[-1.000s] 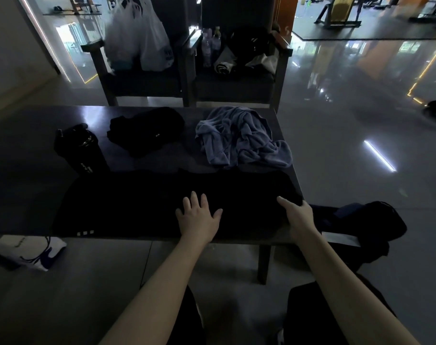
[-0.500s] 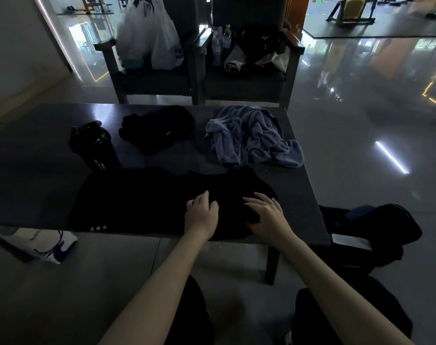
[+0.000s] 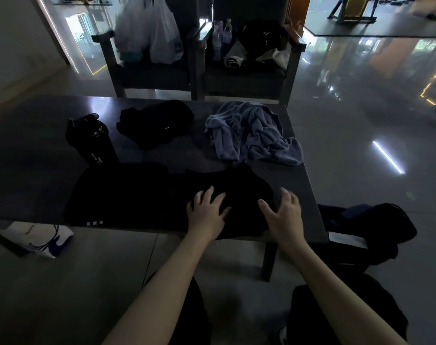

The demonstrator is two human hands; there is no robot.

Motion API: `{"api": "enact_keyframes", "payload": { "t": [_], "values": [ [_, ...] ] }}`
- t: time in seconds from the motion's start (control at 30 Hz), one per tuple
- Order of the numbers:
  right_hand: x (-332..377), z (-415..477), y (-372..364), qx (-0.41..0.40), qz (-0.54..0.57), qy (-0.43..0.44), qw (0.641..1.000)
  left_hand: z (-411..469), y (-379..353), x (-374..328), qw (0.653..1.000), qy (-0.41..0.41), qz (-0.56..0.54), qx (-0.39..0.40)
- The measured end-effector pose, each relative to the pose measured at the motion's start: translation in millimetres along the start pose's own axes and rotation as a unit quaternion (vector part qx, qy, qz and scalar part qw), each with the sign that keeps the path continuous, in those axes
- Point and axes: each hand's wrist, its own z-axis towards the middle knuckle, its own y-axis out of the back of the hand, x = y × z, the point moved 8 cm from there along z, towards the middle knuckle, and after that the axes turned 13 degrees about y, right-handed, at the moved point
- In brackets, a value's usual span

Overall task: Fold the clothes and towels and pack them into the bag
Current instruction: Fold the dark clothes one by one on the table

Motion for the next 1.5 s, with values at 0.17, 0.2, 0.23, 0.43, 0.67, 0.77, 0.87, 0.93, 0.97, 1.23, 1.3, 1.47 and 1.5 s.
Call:
{"api": "enact_keyframes", "payload": {
  "t": [0.17,0.2,0.23,0.43,0.67,0.77,0.87,0.93,0.97,1.23,1.3,1.47,1.5],
  "values": [
    [-29,3,-21,0.054,0.163,-0.161,0.972,-1,-1,-5,0.999,0.029,-0.018,0.000],
    [-30,4,-24,0.049,0.186,-0.165,0.967,-2,-1,-6,0.999,0.035,-0.022,-0.004],
    [-31,6,-26,0.045,0.205,-0.165,0.964,-3,-2,-7,0.999,0.042,-0.026,-0.004],
    [-4,17,-12,0.057,0.168,-0.065,0.982,-5,-3,-22,0.990,0.073,-0.118,0.004],
    [1,26,13,-0.032,0.059,0.025,0.997,-8,7,5,0.977,-0.012,-0.175,0.120],
    [24,25,12,-0.055,0.013,0.134,0.989,-11,1,8,0.989,-0.053,-0.086,0.105],
    [46,17,3,-0.041,-0.037,0.244,0.968,-13,1,1,0.994,-0.063,-0.082,0.035],
    [58,10,-2,-0.029,-0.074,0.295,0.952,-13,3,3,0.991,-0.044,-0.127,-0.001],
    [64,6,-5,-0.024,-0.090,0.317,0.944,-13,3,5,0.988,-0.030,-0.154,-0.016],
    [62,-14,-25,0.031,-0.106,0.359,0.927,-25,-4,14,0.985,0.078,-0.125,-0.092],
    [54,-18,-28,0.055,-0.093,0.349,0.931,-28,-1,15,0.985,0.083,-0.117,-0.099],
    [39,-31,-39,0.101,-0.105,0.339,0.929,-30,17,17,0.978,0.007,-0.022,-0.206],
    [39,-34,-42,0.104,-0.121,0.344,0.925,-28,23,14,0.975,-0.034,0.007,-0.221]
  ]
}}
